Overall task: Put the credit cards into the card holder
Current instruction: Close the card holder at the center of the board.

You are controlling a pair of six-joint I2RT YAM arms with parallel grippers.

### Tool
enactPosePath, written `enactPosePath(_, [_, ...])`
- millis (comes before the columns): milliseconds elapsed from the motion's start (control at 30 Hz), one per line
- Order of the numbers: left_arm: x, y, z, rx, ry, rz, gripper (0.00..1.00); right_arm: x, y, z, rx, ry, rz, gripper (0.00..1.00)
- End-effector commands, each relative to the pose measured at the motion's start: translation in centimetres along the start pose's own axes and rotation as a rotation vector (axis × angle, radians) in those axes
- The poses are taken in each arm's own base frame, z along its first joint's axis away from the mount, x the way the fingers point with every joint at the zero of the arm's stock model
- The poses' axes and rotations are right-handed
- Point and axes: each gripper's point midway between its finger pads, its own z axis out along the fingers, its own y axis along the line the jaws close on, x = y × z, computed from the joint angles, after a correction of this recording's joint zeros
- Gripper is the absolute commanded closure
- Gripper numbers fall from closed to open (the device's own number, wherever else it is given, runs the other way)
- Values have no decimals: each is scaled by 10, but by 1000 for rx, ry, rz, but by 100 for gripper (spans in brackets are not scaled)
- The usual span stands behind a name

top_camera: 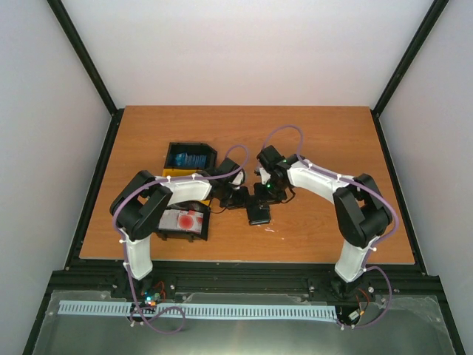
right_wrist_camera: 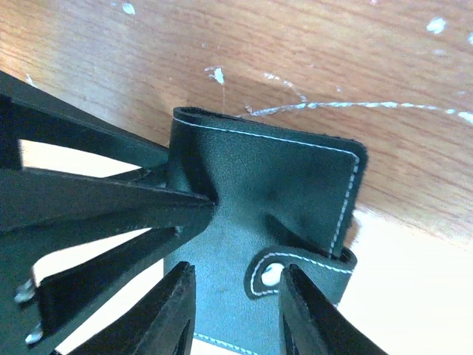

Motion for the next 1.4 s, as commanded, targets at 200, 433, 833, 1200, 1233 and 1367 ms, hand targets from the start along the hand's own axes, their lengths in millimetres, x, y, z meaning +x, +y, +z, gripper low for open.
enactPosePath(200, [20, 19, 9, -40, 68, -47, 70, -5, -8, -12, 75, -57, 46, 76])
enactPosePath(433, [20, 19, 9, -36, 72, -49, 70, 3, -3, 0, 24, -27, 47, 88])
enactPosePath(833, [20, 19, 11, -33, 75, -51, 70, 10, -2, 11, 6, 4, 54, 89])
enactPosePath(1200, [20, 19, 11, -33, 76, -54, 70, 2, -6, 2, 45, -35, 51, 89])
enactPosePath(1233, [20, 19, 11, -34, 75, -52, 70, 1, -7, 2, 53, -42, 52, 89])
enactPosePath(1367, [20, 19, 11, -33, 75, -51, 70, 1, -11, 2, 78, -46, 58, 92])
